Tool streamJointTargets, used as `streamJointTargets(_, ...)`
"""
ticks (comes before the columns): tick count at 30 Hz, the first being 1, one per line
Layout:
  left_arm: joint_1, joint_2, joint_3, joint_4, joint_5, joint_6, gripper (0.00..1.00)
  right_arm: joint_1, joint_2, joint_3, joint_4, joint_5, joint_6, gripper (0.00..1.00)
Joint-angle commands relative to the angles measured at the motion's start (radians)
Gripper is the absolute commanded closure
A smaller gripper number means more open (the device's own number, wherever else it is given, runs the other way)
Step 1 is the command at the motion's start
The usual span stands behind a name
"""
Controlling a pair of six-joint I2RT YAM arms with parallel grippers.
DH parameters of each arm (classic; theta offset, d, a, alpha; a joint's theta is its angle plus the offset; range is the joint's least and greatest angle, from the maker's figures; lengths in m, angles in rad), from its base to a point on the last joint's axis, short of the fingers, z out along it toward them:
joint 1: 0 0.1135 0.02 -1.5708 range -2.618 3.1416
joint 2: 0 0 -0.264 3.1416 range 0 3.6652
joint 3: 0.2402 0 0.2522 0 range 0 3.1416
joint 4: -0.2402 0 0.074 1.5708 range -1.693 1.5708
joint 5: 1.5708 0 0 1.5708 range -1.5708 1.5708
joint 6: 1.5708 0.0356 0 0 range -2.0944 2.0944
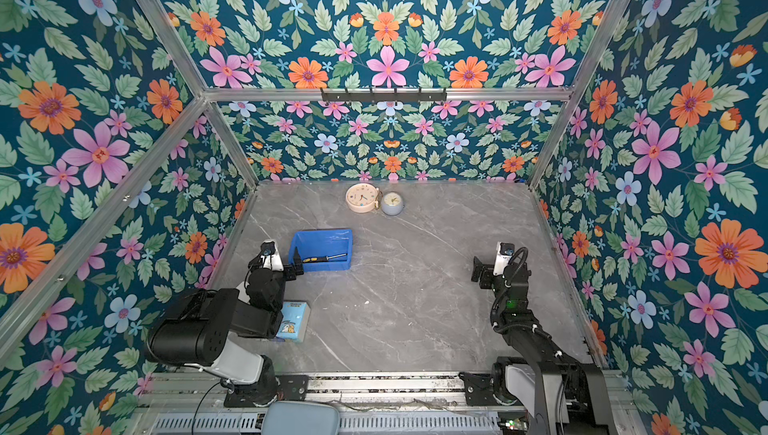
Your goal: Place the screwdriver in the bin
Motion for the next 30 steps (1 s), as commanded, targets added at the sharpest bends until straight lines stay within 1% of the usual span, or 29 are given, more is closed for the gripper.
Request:
streamJointTargets(1, 0.004, 0.033, 0.012, 0.081, 0.034, -0.007, 0.00, -0.007, 0.039, 0.018, 0.098, -0.018, 0.008, 0.01)
streamJointTargets(3, 0.006, 0.055, 0.023, 0.100, 0.033, -0.004, 0.00, -0.009, 0.080, 0.029, 0.135, -0.027, 0.012, 0.01)
streamJointTargets(5, 0.008, 0.053, 0.037, 0.071, 0.033, -0.006, 0.00, -0.012, 0.123, 0.044, 0.164, -0.033, 0.020, 0.01)
streamJointTargets(9, 0.015, 0.054, 0.063, 0.024, 0.018, -0.022, 0.00, -0.013, 0.245, 0.052, 0.278, -0.041, 0.014, 0.01)
streamJointTargets(12, 0.034, 0.049, 0.126, -0.108, 0.016, -0.048, 0.00, -0.013, 0.377, 0.061, 0.394, -0.026, 0.018, 0.01)
streamJointTargets(13, 0.040, 0.051, 0.122, -0.099, 0.023, -0.050, 0.00, -0.014, 0.382, 0.079, 0.359, -0.020, 0.023, 0.01)
streamJointTargets(14, 0.041, 0.052, 0.121, -0.090, 0.025, -0.049, 0.00, -0.016, 0.350, 0.116, 0.229, -0.017, 0.023, 0.01)
streamJointTargets(16, 0.042, 0.052, 0.118, -0.088, 0.025, -0.048, 0.00, -0.016, 0.381, 0.107, 0.310, -0.014, 0.024, 0.01)
streamJointTargets(17, 0.042, 0.050, 0.118, -0.089, 0.026, -0.048, 0.00, -0.015, 0.361, 0.116, 0.249, -0.015, 0.022, 0.01)
streamJointTargets(18, 0.041, 0.050, 0.118, -0.089, 0.026, -0.048, 0.00, -0.016, 0.357, 0.121, 0.241, -0.015, 0.021, 0.01)
streamJointTargets(19, 0.042, 0.050, 0.118, -0.088, 0.025, -0.046, 0.00, -0.016, 0.374, 0.113, 0.292, -0.016, 0.023, 0.01)
streamJointTargets(21, 0.042, 0.050, 0.117, -0.086, 0.023, -0.045, 0.00, -0.016, 0.358, 0.121, 0.239, -0.016, 0.020, 0.01)
streamJointTargets(23, 0.042, 0.050, 0.117, -0.086, 0.021, -0.044, 0.00, -0.016, 0.371, 0.113, 0.279, -0.015, 0.021, 0.01)
streamJointTargets(25, 0.042, 0.050, 0.117, -0.086, 0.021, -0.044, 0.00, -0.016, 0.359, 0.120, 0.245, -0.015, 0.019, 0.01)
streamJointTargets(26, 0.042, 0.050, 0.117, -0.086, 0.022, -0.044, 0.00, -0.016, 0.366, 0.115, 0.266, -0.015, 0.021, 0.01)
streamJointTargets(30, 0.042, 0.050, 0.117, -0.086, 0.020, -0.044, 0.00, -0.015, 0.362, 0.118, 0.256, -0.017, 0.019, 0.01)
